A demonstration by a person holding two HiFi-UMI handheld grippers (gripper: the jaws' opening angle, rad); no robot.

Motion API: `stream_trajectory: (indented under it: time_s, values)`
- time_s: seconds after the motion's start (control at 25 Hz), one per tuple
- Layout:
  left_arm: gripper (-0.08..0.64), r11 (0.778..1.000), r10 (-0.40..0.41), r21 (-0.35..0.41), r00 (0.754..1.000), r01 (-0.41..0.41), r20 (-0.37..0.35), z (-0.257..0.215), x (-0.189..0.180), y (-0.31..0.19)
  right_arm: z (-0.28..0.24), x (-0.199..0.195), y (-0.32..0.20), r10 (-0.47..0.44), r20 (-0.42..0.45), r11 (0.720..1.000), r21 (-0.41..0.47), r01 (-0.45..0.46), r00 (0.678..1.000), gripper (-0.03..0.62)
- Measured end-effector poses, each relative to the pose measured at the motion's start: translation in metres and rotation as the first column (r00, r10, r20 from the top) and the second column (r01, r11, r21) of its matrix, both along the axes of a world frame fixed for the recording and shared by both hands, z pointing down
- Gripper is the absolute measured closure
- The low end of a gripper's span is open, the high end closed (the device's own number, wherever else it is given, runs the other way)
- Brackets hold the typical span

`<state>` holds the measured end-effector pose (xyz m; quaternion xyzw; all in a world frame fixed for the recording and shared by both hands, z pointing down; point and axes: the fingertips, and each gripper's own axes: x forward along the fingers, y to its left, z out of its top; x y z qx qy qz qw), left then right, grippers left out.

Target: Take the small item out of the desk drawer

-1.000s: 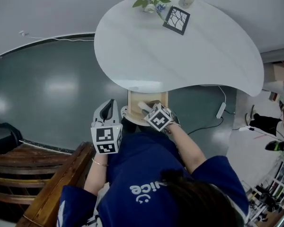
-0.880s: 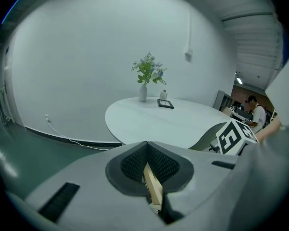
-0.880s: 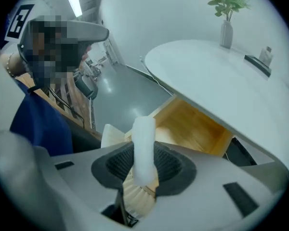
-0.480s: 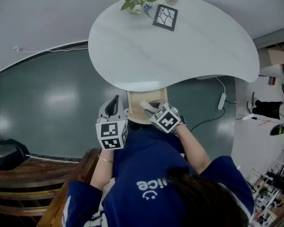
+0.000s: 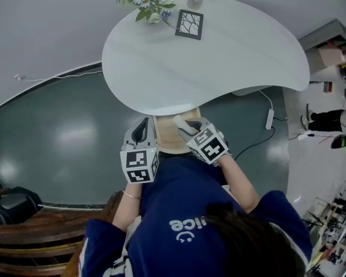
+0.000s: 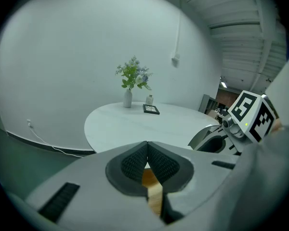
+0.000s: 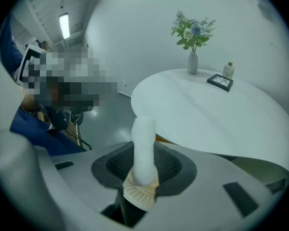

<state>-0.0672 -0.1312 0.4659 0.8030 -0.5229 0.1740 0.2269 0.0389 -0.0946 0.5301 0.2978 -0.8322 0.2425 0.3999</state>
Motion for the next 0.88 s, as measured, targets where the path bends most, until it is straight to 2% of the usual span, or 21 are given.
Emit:
stream_trajectory:
  time_s: [0.32, 0.56, 0.88]
  values:
    - [0.557, 0.999, 0.043, 0.019, 0.999, -0.043, -0.025, -0.016, 0.013, -0.001, -0.039, 0.015, -0.018, 0.146, 0.064, 0.98, 0.128, -0.153, 0.987, 0.46]
    - [0.557, 0.997, 0.067, 0.033, 0.997, -0.066, -0.041, -0.029, 0.021, 0.004, -0.067, 0.021, -0.027, 0.196, 0.103, 0.952, 0.218, -0.214, 0.975, 0.46]
    - [0.557, 0.993, 0.03, 0.112, 0.998, -0.023, -0.058, -0.056, 0.021, 0.004, -0.113, 0.026, -0.04, 0.239, 0.182, 0.886, 0.362, -0.291, 0.954, 0.46]
